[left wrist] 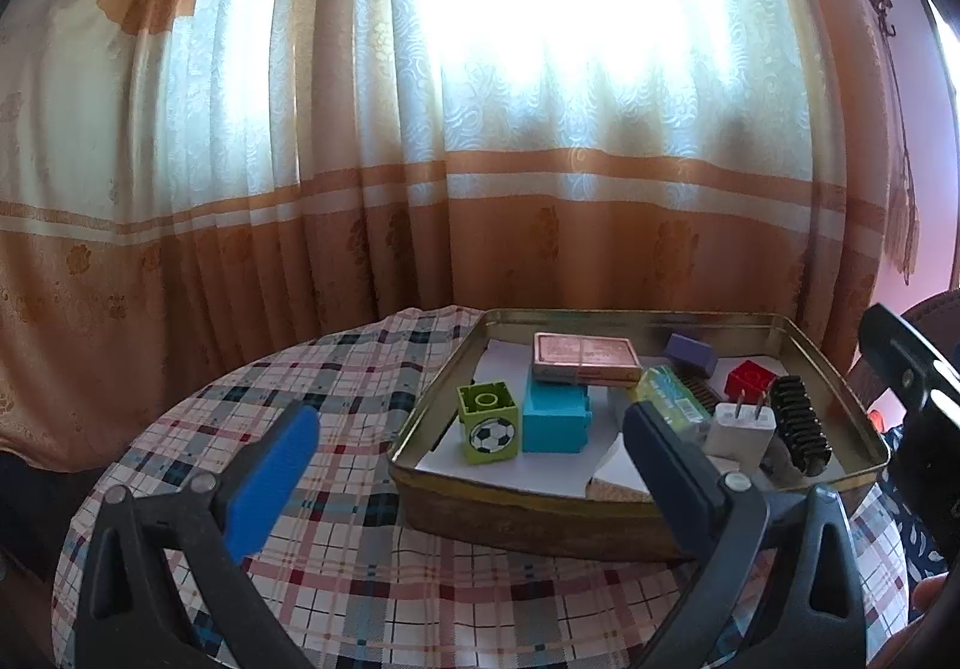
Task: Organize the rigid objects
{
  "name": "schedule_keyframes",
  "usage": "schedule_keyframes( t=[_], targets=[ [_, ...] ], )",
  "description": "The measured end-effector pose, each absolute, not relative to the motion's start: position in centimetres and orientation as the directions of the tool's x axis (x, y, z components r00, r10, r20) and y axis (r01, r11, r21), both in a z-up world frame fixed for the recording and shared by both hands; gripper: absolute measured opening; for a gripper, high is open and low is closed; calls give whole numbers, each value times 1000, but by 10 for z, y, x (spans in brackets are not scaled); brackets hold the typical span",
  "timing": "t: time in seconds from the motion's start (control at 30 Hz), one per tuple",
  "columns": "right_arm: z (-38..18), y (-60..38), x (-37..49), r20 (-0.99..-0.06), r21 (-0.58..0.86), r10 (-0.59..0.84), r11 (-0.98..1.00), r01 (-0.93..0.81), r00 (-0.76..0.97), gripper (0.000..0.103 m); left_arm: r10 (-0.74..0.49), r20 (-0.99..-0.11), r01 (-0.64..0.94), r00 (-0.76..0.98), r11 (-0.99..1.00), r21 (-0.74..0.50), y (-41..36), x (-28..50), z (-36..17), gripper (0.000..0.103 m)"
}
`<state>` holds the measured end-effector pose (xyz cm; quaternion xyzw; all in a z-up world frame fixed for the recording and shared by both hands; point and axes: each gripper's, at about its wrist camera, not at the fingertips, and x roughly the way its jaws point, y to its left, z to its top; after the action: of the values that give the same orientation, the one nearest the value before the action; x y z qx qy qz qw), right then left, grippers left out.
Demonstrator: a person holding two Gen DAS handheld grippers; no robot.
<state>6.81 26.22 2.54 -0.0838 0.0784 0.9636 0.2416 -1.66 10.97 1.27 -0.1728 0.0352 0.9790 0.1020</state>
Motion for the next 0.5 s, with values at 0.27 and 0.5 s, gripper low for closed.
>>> schedule_keyframes(
  t=[0.27, 0.5],
  targets=[
    [25, 262, 69, -196, 119, 444, -874, -470, -874, 99, 181, -355, -205, -917, -978, 30, 107, -19, 12, 103],
    [25, 262, 68, -197, 118, 440, -876, -467, -876, 99, 181, -354, -207, -917, -978, 37, 108, -17, 13, 103]
  ],
)
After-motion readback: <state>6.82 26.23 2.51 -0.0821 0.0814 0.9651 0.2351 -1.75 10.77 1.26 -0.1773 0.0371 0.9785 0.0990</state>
